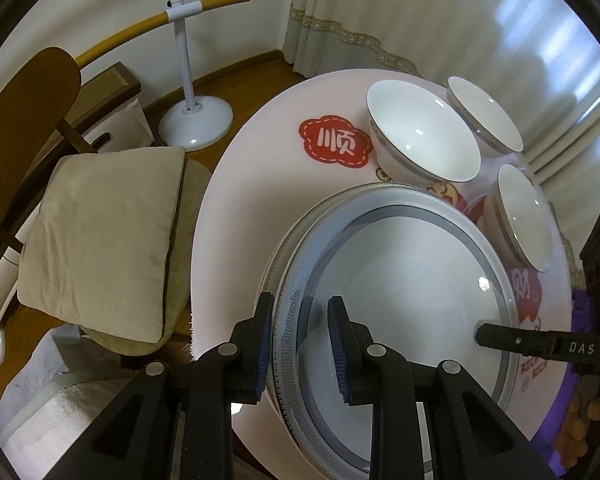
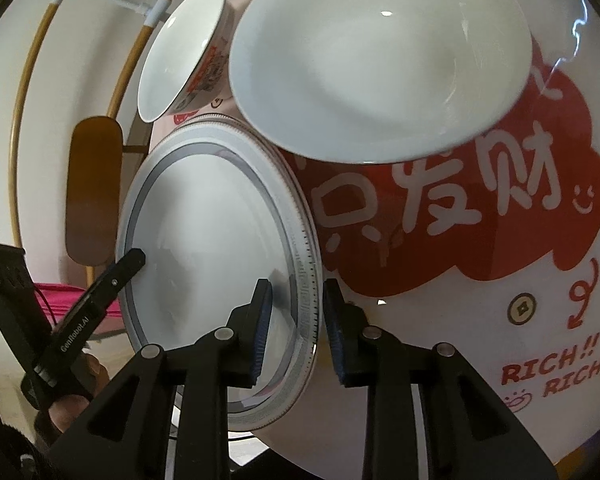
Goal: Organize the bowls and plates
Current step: 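Lower and open the left tool onto a plate stack while the right tool releases its plate, then move both tools toward the white bowls on the table, then close the left tool on a white bowl rim while the right tool grips another bowl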
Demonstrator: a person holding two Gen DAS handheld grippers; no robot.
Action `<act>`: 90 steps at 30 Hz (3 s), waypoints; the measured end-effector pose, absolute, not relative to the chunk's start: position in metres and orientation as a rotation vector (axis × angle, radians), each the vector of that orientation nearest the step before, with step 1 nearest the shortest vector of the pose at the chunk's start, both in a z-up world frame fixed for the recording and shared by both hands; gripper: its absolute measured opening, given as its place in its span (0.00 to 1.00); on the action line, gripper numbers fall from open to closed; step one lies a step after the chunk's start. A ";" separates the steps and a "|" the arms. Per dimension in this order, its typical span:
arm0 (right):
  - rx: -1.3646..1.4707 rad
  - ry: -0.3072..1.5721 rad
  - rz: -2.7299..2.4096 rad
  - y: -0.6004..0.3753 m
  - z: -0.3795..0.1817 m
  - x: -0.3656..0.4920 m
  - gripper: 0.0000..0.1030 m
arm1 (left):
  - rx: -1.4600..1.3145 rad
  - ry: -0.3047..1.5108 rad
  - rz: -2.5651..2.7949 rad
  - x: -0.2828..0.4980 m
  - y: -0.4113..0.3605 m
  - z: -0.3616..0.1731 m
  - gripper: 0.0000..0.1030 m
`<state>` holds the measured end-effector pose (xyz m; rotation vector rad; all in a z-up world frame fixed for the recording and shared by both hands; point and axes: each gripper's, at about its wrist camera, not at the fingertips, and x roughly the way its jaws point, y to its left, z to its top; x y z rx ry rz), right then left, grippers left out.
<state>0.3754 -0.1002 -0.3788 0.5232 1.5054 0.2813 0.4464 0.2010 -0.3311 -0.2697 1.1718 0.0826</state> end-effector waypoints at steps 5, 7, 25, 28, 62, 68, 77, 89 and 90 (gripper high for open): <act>0.542 1.499 0.301 -0.100 -0.382 0.379 0.23 | -0.253 1.172 0.092 0.445 0.200 -0.330 0.22; 0.536 1.498 0.304 -0.101 -0.383 0.378 0.23 | -0.229 1.174 0.116 0.444 0.200 -0.331 0.23; 0.430 1.475 0.297 -0.091 -0.366 0.374 0.28 | -0.229 1.211 0.127 0.439 0.192 -0.328 0.36; 0.383 1.475 0.277 -0.093 -0.358 0.370 0.35 | -0.242 1.204 0.116 0.435 0.184 -0.318 0.46; 0.125 1.299 0.368 -0.197 -0.263 0.407 0.75 | -0.355 1.139 0.193 0.466 0.042 -0.253 0.69; 0.078 1.334 0.450 -0.214 -0.274 0.433 0.75 | -0.405 1.148 0.273 0.491 0.020 -0.264 0.69; 0.105 1.369 0.478 -0.201 -0.298 0.467 0.75 | -0.360 1.159 0.324 0.521 0.024 -0.276 0.69; 0.173 1.487 0.462 -0.184 -0.343 0.487 0.46 | -0.242 1.254 0.206 0.576 0.018 -0.313 0.68; 0.177 1.494 0.464 -0.183 -0.345 0.487 0.44 | -0.235 1.259 0.203 0.580 0.019 -0.316 0.68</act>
